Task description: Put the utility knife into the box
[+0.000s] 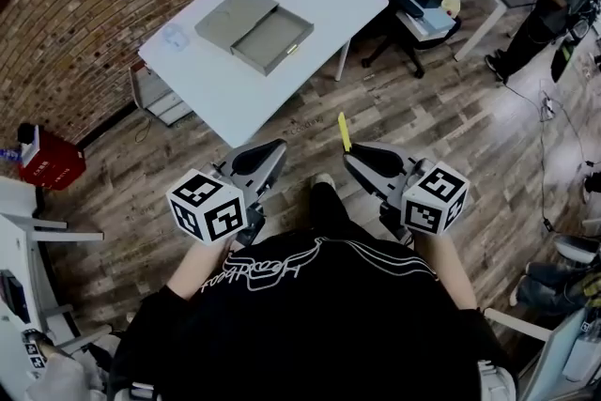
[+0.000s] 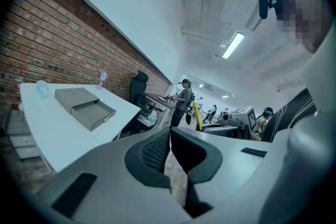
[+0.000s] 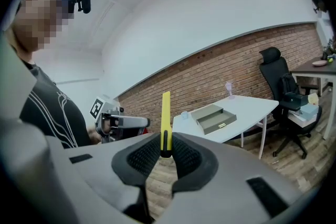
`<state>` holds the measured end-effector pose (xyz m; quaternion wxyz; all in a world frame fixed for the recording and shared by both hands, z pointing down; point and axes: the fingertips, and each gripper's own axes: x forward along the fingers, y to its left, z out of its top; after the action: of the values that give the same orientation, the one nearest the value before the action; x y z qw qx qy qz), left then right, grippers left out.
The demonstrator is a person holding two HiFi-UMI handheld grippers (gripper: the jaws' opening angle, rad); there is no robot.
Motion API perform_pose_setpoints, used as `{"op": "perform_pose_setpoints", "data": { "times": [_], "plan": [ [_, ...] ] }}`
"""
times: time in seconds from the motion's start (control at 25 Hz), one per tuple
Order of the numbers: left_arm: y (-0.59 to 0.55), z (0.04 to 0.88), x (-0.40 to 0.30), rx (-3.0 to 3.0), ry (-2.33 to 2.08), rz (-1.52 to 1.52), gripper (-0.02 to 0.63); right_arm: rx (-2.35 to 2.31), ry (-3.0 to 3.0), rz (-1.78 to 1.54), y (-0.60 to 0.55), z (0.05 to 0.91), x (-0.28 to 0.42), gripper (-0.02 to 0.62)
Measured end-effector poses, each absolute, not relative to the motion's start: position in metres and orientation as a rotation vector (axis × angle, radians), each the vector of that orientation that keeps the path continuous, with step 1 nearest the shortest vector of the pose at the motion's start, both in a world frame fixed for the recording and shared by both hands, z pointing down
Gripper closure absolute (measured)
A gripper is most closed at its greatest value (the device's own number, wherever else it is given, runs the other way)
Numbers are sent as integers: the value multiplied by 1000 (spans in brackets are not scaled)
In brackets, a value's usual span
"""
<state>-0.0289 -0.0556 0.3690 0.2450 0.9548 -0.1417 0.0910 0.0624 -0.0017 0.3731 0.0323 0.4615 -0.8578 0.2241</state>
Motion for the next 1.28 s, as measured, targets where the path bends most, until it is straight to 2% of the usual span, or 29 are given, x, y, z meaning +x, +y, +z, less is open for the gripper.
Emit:
{"op": "perform_pose_setpoints", "data": {
  "times": [0.56,1.28],
  "plan": [
    [-175,373,-9,2540,-645,237,574,1180,-2697,680,-147,379,95,526],
    [-309,385,4,2421,-907,206,574,805,-2603,525,-326,410,98,526]
  ]
}}
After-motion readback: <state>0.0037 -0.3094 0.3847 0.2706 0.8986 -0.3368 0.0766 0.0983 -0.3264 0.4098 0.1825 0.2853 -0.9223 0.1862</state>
